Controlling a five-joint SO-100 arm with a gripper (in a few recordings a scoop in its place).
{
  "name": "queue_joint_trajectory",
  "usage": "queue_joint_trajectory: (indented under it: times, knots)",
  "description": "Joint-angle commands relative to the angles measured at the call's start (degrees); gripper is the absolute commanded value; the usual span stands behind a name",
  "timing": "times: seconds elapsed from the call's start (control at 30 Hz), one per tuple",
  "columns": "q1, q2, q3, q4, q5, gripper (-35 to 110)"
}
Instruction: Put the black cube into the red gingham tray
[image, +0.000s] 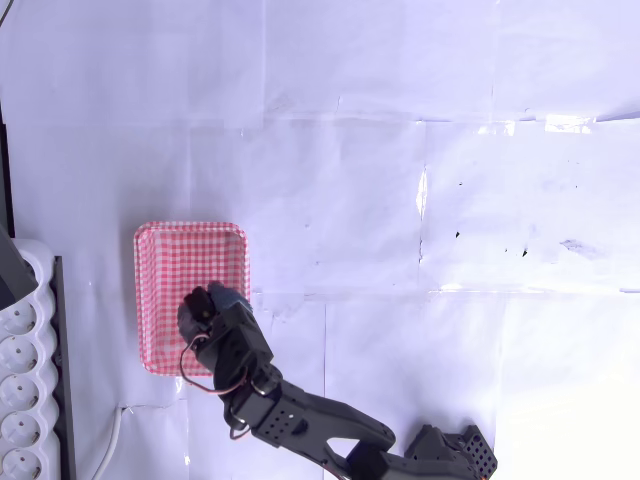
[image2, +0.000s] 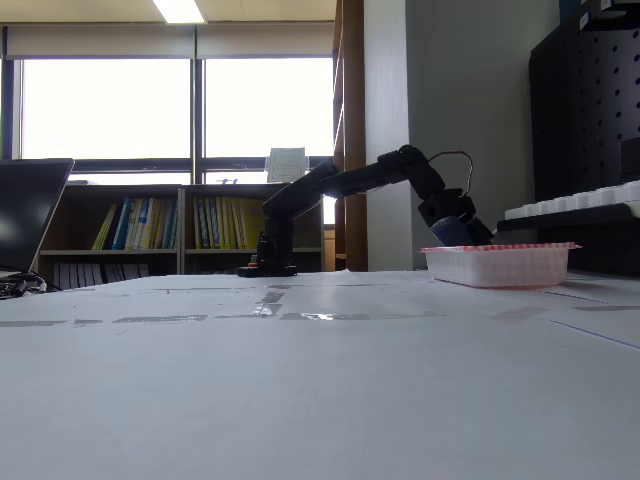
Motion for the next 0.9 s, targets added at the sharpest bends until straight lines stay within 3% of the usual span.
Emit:
queue_joint_trajectory:
  times: [0.0,0.33,0.57,0.67,0.77,0.87]
  knots:
    - [-1.1,-1.8,8.2,-0.3,0.9,35]
    - [-0.4,-6.1,8.3,1.1,2.3,42]
    - [-0.3,-23.4,6.0,3.7,-0.6,41]
    - [1.8,-37.2,-1.7,2.9,-2.5,41]
    - [5.2,-53.7,-19.4,-5.4,-2.9,41]
    - [9.2,-72.0,-42.8,-18.4,-2.7,23]
